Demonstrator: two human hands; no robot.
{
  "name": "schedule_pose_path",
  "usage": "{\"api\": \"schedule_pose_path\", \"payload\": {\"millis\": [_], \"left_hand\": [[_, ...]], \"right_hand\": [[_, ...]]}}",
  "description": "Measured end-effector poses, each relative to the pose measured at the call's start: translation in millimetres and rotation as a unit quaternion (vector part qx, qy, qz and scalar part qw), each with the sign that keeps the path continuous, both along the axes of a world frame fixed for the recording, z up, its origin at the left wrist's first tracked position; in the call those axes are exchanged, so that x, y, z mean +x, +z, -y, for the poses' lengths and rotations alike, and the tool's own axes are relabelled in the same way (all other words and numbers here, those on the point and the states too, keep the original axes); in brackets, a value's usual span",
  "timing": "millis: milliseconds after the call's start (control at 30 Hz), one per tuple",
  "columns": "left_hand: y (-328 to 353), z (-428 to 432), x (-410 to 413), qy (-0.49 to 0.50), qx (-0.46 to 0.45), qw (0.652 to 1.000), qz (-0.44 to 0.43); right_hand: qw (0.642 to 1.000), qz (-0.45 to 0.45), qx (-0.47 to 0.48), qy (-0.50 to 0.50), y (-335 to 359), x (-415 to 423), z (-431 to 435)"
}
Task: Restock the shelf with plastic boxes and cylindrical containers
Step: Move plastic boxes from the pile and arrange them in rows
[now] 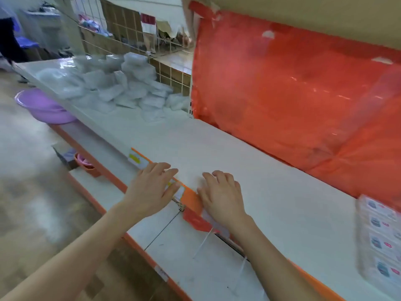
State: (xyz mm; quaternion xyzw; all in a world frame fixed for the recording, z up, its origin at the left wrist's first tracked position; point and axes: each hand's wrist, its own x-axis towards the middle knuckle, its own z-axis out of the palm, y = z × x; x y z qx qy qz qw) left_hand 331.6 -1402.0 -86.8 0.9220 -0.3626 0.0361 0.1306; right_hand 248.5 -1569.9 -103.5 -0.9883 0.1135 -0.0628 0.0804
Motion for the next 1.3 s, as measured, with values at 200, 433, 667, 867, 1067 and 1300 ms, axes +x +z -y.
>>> {"api": "schedule_pose_path", "payload": {"millis": [200,433,667,867,1067,1300], "left_hand": [[4.9,-87.4,56.6,0.029,0.007,1.000,0.000],[-13.9,-147.0,99.1,0.061,0.009,0.998,-0.024],[-29.7,-155.5,143.7,0.078,0.009,0.996,-0.046],[-29.5,-134.7,205.2,0.059,0.000,0.998,-0.033],[-28.9,-92.0,270.2,0.011,-0.003,1.000,-0.024],[-38.0,-53.8,315.4,-0.040,0.008,0.999,-0.022]], "right_hand": [[0.999,0.011,0.015,0.027,6.6,74.3,-82.7],[0.999,0.008,0.020,0.043,7.5,128.2,-132.1],[0.998,-0.007,0.045,0.043,-1.5,181.8,-133.2],[0.999,-0.002,0.047,0.024,-2.5,246.7,-111.7],[0.995,-0.003,0.070,-0.076,-3.5,309.8,-70.6],[0.977,-0.025,0.144,-0.156,-13.7,355.4,-47.2]]}}
